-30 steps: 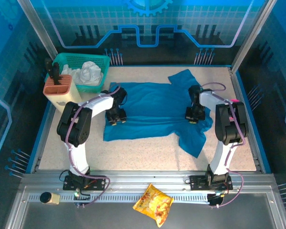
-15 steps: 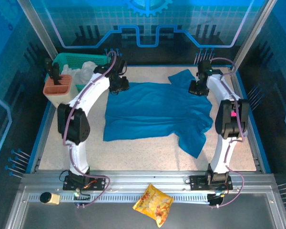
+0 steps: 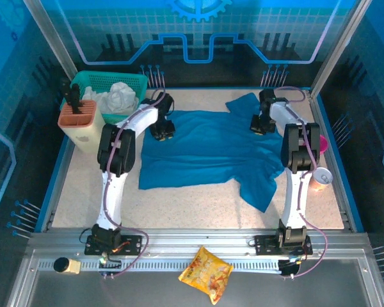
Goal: Fold and stack the t-shirts
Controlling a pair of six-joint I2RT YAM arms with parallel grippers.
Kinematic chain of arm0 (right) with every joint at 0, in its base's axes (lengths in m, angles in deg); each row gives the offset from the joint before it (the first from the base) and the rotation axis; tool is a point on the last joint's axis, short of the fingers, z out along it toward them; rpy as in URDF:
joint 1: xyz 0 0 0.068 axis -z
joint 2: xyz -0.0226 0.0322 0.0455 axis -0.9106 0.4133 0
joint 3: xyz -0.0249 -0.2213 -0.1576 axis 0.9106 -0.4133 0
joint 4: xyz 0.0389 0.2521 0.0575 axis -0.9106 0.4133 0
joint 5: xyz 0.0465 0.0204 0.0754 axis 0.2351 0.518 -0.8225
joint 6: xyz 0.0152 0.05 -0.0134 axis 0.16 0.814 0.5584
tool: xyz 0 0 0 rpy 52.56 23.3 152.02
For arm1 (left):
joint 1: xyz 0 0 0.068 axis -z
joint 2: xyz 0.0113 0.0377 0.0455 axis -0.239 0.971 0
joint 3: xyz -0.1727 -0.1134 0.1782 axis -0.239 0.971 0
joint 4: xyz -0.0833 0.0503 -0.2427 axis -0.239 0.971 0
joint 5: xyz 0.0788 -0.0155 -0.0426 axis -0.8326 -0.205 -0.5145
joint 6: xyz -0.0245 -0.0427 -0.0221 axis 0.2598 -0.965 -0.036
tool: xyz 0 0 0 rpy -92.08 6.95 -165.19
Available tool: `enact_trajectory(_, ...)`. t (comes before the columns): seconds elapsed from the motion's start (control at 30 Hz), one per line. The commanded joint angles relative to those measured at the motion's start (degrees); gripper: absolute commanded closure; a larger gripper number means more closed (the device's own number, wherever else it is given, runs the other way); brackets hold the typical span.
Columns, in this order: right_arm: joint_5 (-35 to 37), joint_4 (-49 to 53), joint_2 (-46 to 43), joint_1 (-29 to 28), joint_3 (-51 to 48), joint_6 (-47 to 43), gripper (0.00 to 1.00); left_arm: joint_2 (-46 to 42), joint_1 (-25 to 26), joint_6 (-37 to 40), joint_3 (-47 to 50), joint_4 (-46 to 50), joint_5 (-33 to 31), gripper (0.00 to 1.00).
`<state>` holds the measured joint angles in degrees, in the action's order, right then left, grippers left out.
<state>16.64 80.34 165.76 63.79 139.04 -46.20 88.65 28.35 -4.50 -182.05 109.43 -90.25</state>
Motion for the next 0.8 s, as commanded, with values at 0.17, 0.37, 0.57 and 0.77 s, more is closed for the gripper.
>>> enact_trajectory(0.17,1.64,1.33,-4.25,0.62,-8.47,-1.78,1.00,-13.73,0.42,-1.03,21.10,-5.09,4.37,0.74)
enact_trajectory(0.37,4.19,2.14,-6.95,1.09,-11.04,-2.02,1.00,-18.35,0.99,-1.09,24.11,-6.08,5.92,0.74)
enact_trajectory(0.57,7.57,2.96,-9.46,2.60,-12.86,-2.44,1.00,-20.92,2.00,-0.76,18.15,-2.97,4.83,0.65)
enact_trajectory(0.77,2.08,2.91,-11.15,3.50,-11.27,-3.27,1.00,-15.73,0.31,3.78,-1.19,6.35,-4.04,0.40)
